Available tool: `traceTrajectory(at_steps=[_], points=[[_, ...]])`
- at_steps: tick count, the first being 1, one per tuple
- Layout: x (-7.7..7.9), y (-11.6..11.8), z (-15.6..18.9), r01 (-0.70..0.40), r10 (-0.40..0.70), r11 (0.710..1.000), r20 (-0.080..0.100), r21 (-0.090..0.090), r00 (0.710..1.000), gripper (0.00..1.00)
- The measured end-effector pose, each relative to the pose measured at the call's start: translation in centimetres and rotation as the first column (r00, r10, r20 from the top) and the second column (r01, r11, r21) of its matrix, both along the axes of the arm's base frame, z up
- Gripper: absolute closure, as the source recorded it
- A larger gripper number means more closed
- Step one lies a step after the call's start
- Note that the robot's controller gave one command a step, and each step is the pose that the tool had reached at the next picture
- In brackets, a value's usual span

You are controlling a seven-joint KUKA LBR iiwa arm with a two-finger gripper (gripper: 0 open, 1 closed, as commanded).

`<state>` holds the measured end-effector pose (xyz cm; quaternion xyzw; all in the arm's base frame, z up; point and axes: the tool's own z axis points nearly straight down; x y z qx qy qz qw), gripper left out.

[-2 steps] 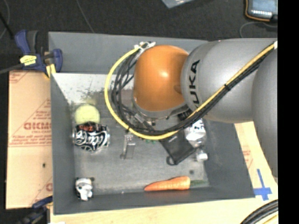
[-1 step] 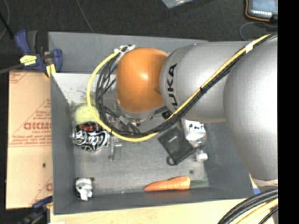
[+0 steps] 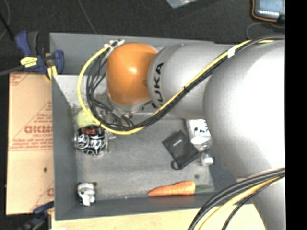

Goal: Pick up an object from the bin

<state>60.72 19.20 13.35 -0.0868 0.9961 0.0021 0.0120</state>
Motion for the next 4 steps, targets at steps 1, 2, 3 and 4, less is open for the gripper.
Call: traceTrajectory(at_steps=[1, 2, 3, 4], points=[[1.3, 1.9, -5.8, -0.228, 0.228, 0.974, -0.017, -0.005, 0.973, 1.00], [1.3, 1.9, -5.8, -0.227, 0.227, 0.974, -0.017, -0.005, 0.974, 1.00], [1.2, 1.9, -4.5, -0.235, 0.235, 0.972, -0.012, -0.003, 0.972, 1.00], [1.1, 1.7, -4.7, -0.243, 0.243, 0.970, -0.010, -0.003, 0.970, 1.00]])
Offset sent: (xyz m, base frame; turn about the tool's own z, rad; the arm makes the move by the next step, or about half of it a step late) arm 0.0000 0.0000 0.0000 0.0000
